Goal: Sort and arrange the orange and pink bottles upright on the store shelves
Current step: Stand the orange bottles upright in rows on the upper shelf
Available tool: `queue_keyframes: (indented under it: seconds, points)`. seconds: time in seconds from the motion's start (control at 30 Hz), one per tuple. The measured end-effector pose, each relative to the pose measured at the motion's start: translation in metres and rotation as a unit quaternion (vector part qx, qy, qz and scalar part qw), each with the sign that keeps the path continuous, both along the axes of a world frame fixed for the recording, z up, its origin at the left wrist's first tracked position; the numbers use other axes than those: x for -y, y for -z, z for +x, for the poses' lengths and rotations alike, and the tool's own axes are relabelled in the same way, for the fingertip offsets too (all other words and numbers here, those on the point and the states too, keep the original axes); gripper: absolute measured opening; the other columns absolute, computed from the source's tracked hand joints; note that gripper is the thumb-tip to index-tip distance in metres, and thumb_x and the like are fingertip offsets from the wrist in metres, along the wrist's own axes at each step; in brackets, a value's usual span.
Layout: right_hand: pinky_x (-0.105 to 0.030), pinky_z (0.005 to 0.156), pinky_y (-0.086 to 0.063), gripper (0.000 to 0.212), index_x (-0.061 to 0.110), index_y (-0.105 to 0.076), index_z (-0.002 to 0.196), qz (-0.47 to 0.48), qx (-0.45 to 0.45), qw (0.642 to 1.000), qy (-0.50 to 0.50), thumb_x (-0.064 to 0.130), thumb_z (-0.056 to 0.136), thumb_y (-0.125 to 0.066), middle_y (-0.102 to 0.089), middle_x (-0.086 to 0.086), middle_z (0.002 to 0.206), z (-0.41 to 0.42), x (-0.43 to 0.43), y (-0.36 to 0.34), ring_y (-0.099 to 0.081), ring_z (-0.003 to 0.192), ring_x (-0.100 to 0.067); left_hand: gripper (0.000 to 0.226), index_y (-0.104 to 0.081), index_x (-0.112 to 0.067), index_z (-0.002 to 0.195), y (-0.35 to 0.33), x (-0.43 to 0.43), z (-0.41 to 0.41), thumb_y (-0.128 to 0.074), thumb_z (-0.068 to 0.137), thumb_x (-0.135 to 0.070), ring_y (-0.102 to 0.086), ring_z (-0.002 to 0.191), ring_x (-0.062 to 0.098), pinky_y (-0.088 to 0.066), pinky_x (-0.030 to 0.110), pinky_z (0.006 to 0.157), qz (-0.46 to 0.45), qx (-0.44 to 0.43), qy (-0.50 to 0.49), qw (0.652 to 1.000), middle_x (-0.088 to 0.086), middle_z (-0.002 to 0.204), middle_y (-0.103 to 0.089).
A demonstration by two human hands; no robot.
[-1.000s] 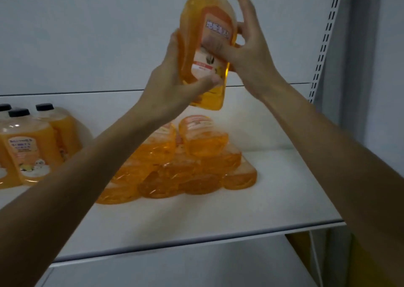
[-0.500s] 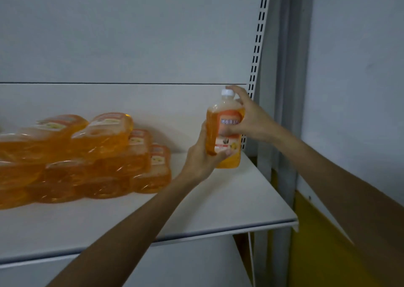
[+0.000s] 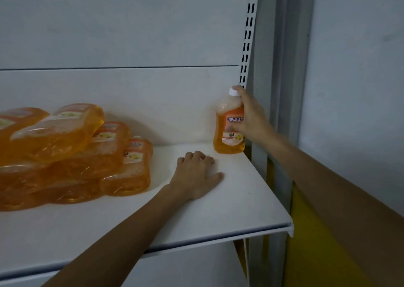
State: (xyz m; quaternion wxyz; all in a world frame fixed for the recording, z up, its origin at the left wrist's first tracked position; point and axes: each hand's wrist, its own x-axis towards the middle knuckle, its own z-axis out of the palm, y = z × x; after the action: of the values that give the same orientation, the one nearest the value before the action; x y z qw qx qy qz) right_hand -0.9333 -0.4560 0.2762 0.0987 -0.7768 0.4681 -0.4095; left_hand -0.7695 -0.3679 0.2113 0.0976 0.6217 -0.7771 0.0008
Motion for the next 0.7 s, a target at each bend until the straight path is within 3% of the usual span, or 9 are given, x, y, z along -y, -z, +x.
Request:
queue_keyframes:
  seconds: [0.17, 0.2, 0.27, 0.37, 0.5, 0.57, 0.63, 0.7]
  points:
    - [-0.007, 0.076, -0.035, 0.093, 0.035, -0.022, 0.144, -0.007, 0.005, 1.0, 0.008, 0.014, 0.074, -0.079, -0.027, -0.004, 0.139, 0.009, 0.016, 0.006, -0.031, 0.113, -0.008, 0.056, -0.042, -0.022, 0.134, -0.001, 0.002, -0.002, -0.039, 0.09, -0.056, -0.035, 0.126, 0.023, -0.027, 0.038, 0.104, -0.004, -0.003, -0.007, 1.0, 0.004, 0.138, -0.041]
    - [-0.009, 0.077, -0.037, 0.093, 0.036, -0.022, 0.143, -0.003, 0.012, 1.0, 0.006, 0.014, 0.073, -0.08, -0.028, -0.004, 0.139, 0.011, 0.02, 0.006, -0.034, 0.115, -0.011, 0.056, -0.042, -0.022, 0.135, -0.001, 0.002, -0.002, -0.039, 0.09, -0.056, -0.035, 0.127, 0.023, -0.027, 0.038, 0.104, -0.003, -0.006, -0.006, 1.0, 0.003, 0.138, -0.041]
    - [-0.025, 0.085, -0.046, 0.094, 0.036, -0.023, 0.143, -0.006, 0.009, 1.0, 0.017, 0.017, 0.072, -0.081, -0.03, -0.005, 0.138, 0.015, 0.024, 0.004, -0.038, 0.122, -0.021, 0.055, -0.043, -0.023, 0.134, -0.001, 0.002, -0.001, -0.042, 0.089, -0.055, -0.035, 0.127, 0.022, -0.027, 0.037, 0.104, 0.001, -0.02, -0.004, 1.0, 0.002, 0.139, -0.041]
    - [-0.04, 0.093, -0.045, 0.096, 0.035, -0.02, 0.143, -0.019, -0.043, 0.997, 0.056, 0.026, 0.07, -0.082, -0.034, -0.006, 0.139, 0.017, 0.024, 0.001, -0.036, 0.127, -0.026, 0.053, -0.046, -0.025, 0.133, -0.004, -0.001, 0.002, -0.048, 0.087, -0.053, -0.037, 0.128, 0.021, -0.028, 0.037, 0.105, 0.008, -0.056, 0.007, 0.998, 0.0, 0.14, -0.043]
    - [-0.045, 0.106, -0.032, 0.103, 0.031, -0.013, 0.148, -0.013, -0.109, 0.989, 0.102, 0.034, 0.07, -0.081, -0.025, -0.01, 0.147, 0.015, 0.014, -0.004, -0.022, 0.135, -0.03, 0.048, -0.046, -0.024, 0.133, -0.012, -0.014, 0.008, -0.051, 0.09, -0.044, -0.038, 0.128, 0.018, -0.031, 0.033, 0.106, 0.001, -0.113, 0.039, 0.993, -0.001, 0.14, -0.043]
    - [-0.047, 0.112, -0.027, 0.098, 0.027, -0.015, 0.15, -0.064, -0.085, 0.988, 0.111, 0.035, 0.075, -0.077, -0.015, -0.012, 0.153, 0.02, 0.004, -0.009, -0.013, 0.14, -0.031, 0.045, -0.047, -0.023, 0.132, -0.023, -0.027, 0.019, -0.052, 0.09, -0.04, -0.039, 0.127, 0.017, -0.031, 0.031, 0.104, -0.053, -0.1, 0.054, 0.992, -0.002, 0.139, -0.044]
    - [-0.039, 0.113, -0.025, 0.083, 0.021, -0.022, 0.149, -0.132, -0.029, 0.988, 0.076, 0.032, 0.082, -0.07, -0.019, -0.011, 0.153, 0.037, -0.01, -0.017, -0.016, 0.14, -0.028, 0.041, -0.052, -0.021, 0.128, -0.044, -0.043, 0.035, -0.055, 0.089, -0.035, -0.044, 0.124, 0.018, -0.035, 0.031, 0.102, -0.128, -0.103, 0.068, 0.984, -0.001, 0.134, -0.049]
    - [-0.029, 0.109, -0.025, 0.07, 0.016, -0.029, 0.147, -0.13, -0.011, 0.991, 0.01, 0.032, 0.088, -0.063, -0.032, -0.009, 0.147, 0.066, -0.025, -0.028, -0.027, 0.136, -0.023, 0.037, -0.057, -0.019, 0.12, -0.069, -0.064, 0.054, -0.056, 0.087, -0.034, -0.05, 0.117, 0.017, -0.039, 0.029, 0.097, -0.191, -0.134, 0.074, 0.97, 0.001, 0.126, -0.055]
